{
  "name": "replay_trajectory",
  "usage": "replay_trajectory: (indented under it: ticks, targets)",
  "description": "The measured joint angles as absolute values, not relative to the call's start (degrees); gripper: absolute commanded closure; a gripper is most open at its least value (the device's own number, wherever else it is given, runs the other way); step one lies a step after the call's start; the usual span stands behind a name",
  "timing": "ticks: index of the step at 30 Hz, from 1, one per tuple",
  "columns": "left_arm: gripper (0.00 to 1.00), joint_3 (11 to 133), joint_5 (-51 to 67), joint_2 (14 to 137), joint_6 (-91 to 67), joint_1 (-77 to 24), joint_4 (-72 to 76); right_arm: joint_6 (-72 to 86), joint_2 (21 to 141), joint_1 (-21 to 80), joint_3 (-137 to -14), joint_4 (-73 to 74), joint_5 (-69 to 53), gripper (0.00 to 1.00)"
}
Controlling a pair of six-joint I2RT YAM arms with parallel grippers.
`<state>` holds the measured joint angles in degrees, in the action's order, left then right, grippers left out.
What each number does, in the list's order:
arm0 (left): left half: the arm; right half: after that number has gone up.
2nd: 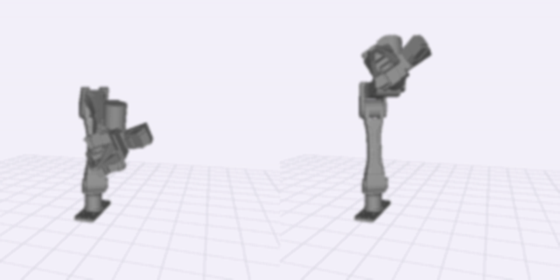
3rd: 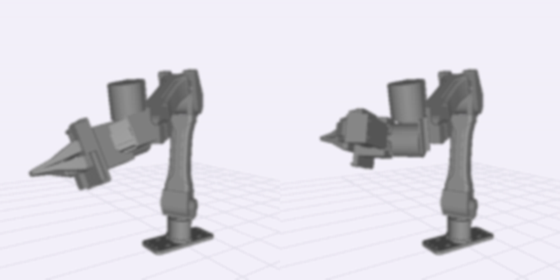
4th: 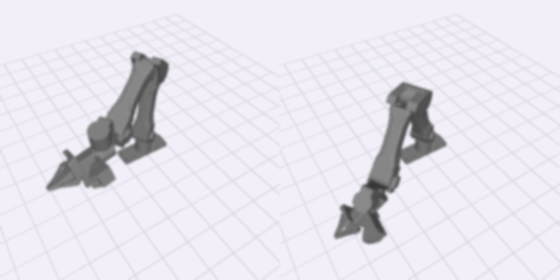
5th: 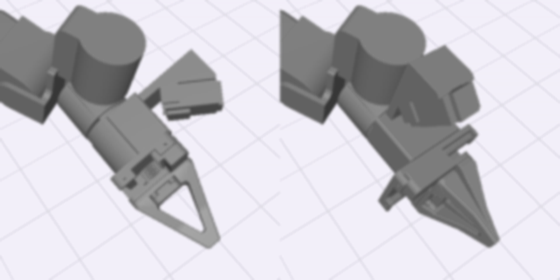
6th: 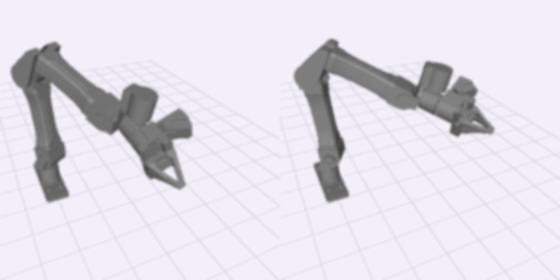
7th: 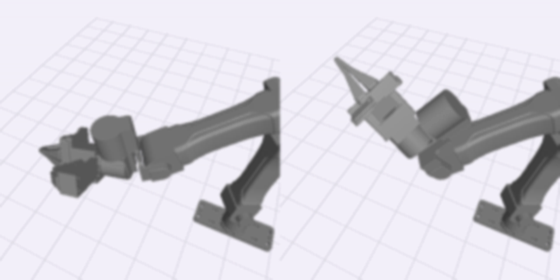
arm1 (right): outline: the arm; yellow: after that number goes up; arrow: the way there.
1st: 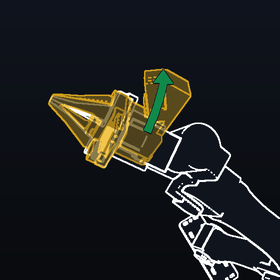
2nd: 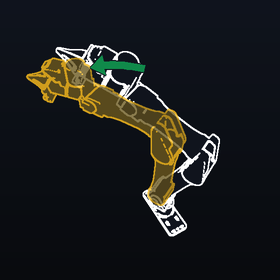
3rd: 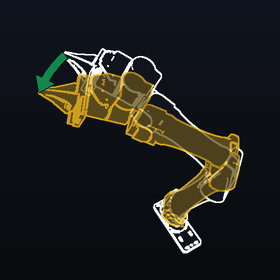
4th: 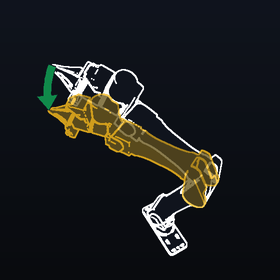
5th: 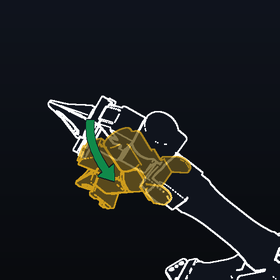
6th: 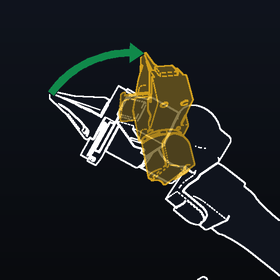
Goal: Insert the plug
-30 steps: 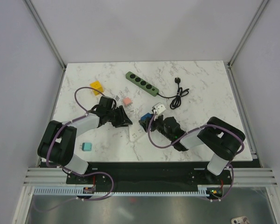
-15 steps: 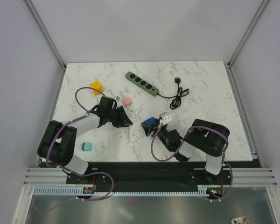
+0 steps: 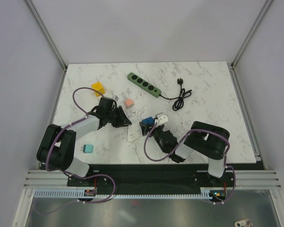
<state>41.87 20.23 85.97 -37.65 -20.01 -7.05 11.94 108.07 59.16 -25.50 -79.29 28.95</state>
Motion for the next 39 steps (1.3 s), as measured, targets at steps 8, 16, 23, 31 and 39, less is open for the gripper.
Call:
replay_trajectory:
  ticks: [8, 16, 23, 31, 39]
  targets:
    - [0.76, 41.9, 18.9, 85.9, -37.6, -19.9, -6.0, 11.8, 113.1, 62.8, -27.4, -85.4, 38.5, 1.0]
    - [0.79, 41.3, 18.0, 85.8, -37.7, -19.9, -4.5, 11.0, 113.4, 64.2, -33.3, -76.9, 44.6, 1.0]
    - [0.81, 40.1, 18.0, 85.3, -37.7, -19.6, -2.8, 10.5, 114.0, 67.1, -37.9, -70.1, 52.7, 1.0]
    - [0.82, 39.4, 18.0, 85.4, -38.0, -19.6, -0.6, 17.3, 118.5, 72.4, -37.5, -79.0, 65.5, 1.0]
    - [0.84, 37.9, 18.1, 85.2, -39.0, -19.4, 2.7, 20.9, 121.9, 75.8, -39.5, -82.8, 74.3, 1.0]
